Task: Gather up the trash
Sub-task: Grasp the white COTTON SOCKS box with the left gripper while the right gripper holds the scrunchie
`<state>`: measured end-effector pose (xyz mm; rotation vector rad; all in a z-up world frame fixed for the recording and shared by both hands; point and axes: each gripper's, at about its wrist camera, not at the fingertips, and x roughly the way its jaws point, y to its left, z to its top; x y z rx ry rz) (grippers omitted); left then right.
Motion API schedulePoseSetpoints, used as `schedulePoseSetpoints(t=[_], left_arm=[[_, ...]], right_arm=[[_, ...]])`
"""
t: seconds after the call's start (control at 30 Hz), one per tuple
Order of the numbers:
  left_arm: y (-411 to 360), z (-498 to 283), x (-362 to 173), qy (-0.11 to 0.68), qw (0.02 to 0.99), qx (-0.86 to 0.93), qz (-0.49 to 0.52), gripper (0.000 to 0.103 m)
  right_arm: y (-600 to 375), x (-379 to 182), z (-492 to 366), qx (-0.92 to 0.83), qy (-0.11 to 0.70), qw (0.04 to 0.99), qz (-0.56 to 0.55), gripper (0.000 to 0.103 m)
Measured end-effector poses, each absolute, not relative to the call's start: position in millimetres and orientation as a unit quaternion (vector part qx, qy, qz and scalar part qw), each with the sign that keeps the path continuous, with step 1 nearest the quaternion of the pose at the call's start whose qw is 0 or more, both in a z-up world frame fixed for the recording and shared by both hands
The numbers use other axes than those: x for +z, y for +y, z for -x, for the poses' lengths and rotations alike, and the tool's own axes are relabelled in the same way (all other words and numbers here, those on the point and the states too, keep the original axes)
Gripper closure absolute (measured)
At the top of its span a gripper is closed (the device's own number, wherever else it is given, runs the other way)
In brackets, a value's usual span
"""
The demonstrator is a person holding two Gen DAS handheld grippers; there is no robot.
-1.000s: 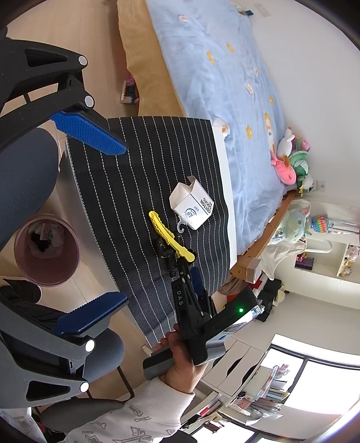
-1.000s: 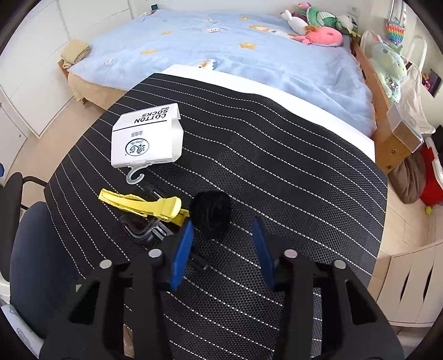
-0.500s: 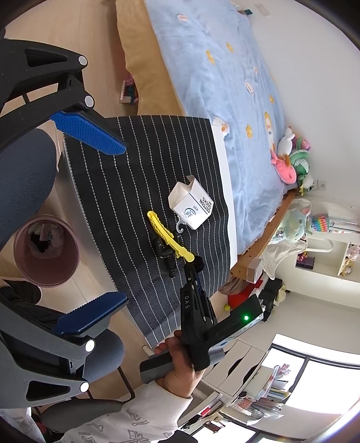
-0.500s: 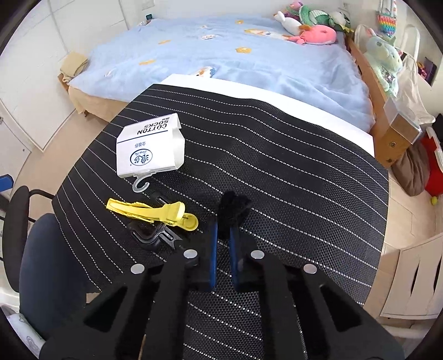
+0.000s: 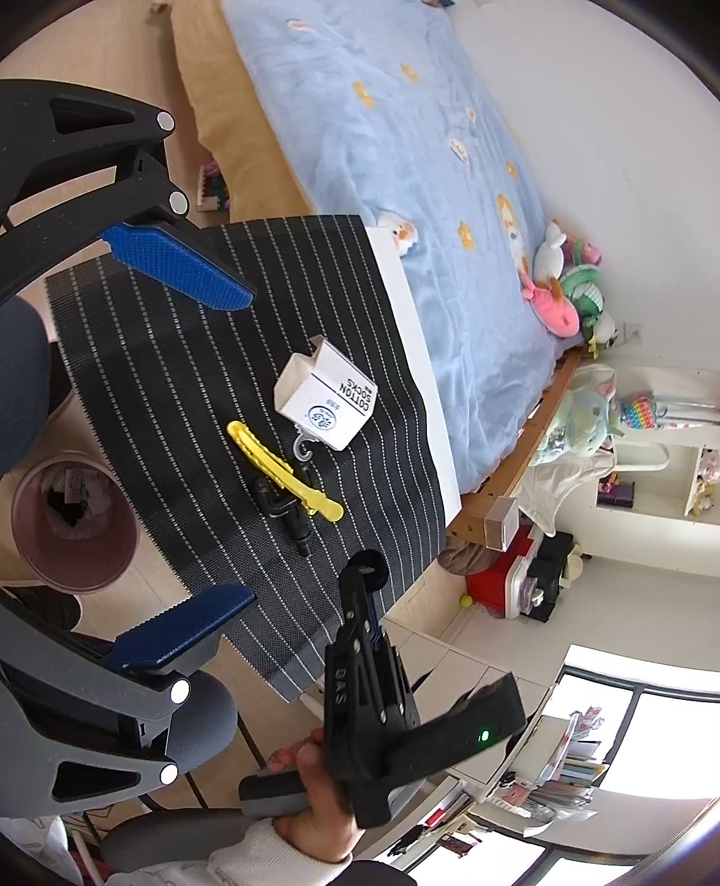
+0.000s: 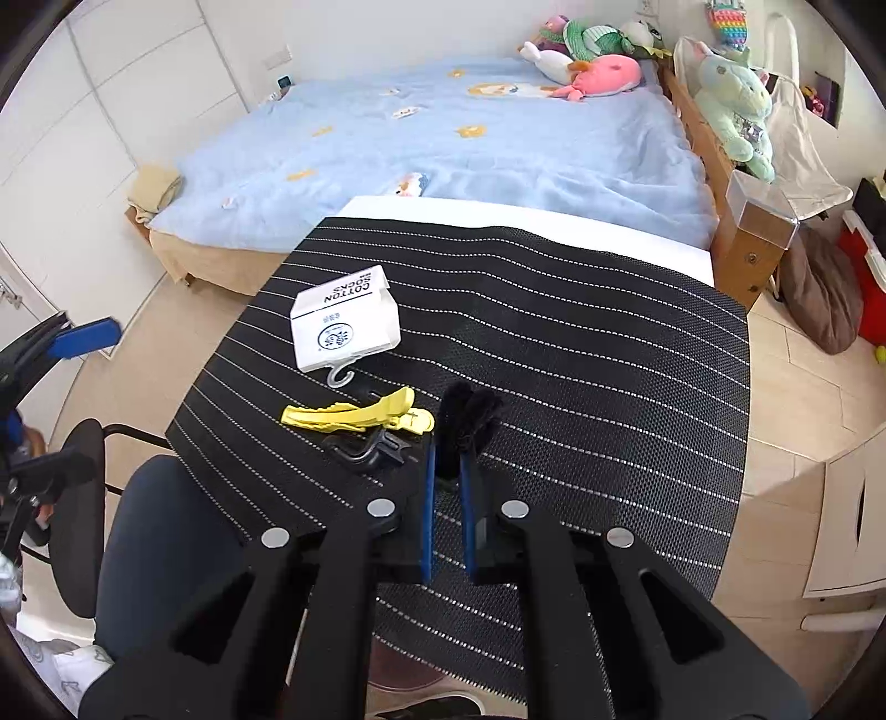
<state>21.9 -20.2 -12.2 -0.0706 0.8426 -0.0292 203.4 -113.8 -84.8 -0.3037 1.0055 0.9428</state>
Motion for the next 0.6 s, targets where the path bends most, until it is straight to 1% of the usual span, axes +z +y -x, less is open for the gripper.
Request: schedulePoseSetpoints(t=[0.37,0.6], left_arm=[[-6.7,-73.3,-8.3,0.430,0.902,-0.044,0.014,0.008],[2.9,-108.8,-19.8,0.459,0.886,-0.065,0.011,0.008]], right_arm=[[-124.0,-83.0,-197.1,0.432,0.465,0.761,0.133,0.096],[-129.9,-78.2,-198.3,0.427,0.463,0.766,0.131,0.096]])
